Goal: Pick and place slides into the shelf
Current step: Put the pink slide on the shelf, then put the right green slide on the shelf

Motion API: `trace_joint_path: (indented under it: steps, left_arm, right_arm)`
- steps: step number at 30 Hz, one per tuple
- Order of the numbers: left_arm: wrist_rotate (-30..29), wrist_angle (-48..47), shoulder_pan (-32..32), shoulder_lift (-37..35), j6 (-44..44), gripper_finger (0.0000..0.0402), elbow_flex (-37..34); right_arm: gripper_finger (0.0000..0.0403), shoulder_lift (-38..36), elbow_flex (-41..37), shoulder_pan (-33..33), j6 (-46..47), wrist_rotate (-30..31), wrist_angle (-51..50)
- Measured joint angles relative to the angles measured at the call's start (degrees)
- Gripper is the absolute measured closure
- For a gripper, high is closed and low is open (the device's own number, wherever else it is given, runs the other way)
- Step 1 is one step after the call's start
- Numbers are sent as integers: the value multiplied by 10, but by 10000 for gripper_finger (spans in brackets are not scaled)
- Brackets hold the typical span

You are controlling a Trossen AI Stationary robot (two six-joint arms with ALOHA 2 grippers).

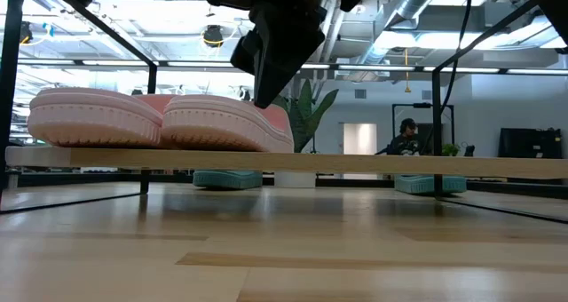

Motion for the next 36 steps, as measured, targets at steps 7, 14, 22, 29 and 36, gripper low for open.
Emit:
trace_joint_path:
  steps: [7,14,22,29,36]
  left_arm:
    - [0,6,0,0,6,401,0]
    - [0,5,0,0,16,401,0]
    - [-13,28,0,0,40,401,0]
    - [-50,29,0,0,51,401,0]
    - [-81,54,0,0,74,401,0]
  right_arm:
    - [403,-2,37,2,0,128,-50]
    - [403,-29,52,-28,0,204,-74]
    - [403,-144,52,-86,-5,327,-63]
    - [403,-281,39,-162,-9,368,-31]
    - [403,-441,-93,-248,-15,364,83]
